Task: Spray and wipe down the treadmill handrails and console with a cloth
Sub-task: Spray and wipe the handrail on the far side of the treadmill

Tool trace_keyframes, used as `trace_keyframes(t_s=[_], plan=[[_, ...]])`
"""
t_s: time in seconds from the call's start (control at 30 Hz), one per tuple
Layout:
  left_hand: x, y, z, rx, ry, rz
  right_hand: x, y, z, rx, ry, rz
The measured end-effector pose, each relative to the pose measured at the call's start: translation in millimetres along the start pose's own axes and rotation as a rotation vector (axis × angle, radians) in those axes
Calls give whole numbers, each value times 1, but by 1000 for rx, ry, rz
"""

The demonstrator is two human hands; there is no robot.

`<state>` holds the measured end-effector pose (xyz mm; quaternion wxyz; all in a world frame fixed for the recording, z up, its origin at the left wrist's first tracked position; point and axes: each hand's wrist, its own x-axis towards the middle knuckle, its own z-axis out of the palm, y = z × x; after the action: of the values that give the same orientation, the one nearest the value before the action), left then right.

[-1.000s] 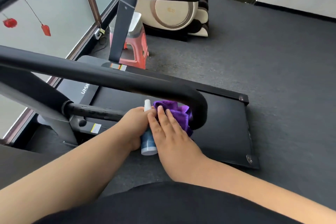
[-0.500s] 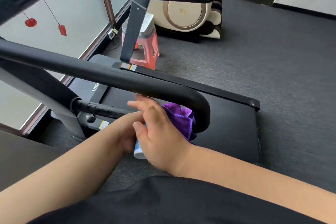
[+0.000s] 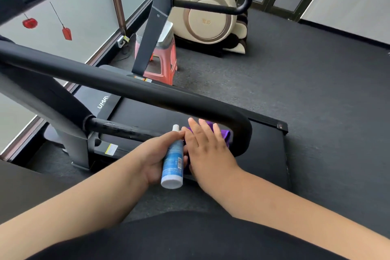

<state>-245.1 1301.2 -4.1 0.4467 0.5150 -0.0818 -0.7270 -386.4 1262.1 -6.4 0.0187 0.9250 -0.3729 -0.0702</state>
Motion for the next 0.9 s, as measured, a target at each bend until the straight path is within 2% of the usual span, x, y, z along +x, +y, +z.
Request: trace_keyframes(t_s=[0.03,0.1,0.17,0.3,0.47,0.7,0.9], plan=[[0,1,-2,-6,3,-11,0,2,4,24,-130,39],[0,2,-6,-41,2,-45,3,6,3,-10,-231,119],[-4,4,-9,-60,6,-30,11,8,5,-42,-214,181],[-15,2,-21,91,110,135,24,4,1,-78,-215,229],[-32,-6,-40,180,198,212,37,-4,5,-61,-205,180],[-44,-13,-43,268,283,293,75,-46,7,31,-156,52],[-52,-11,-44,349,359,439,47,-10,6,61,-168,58]])
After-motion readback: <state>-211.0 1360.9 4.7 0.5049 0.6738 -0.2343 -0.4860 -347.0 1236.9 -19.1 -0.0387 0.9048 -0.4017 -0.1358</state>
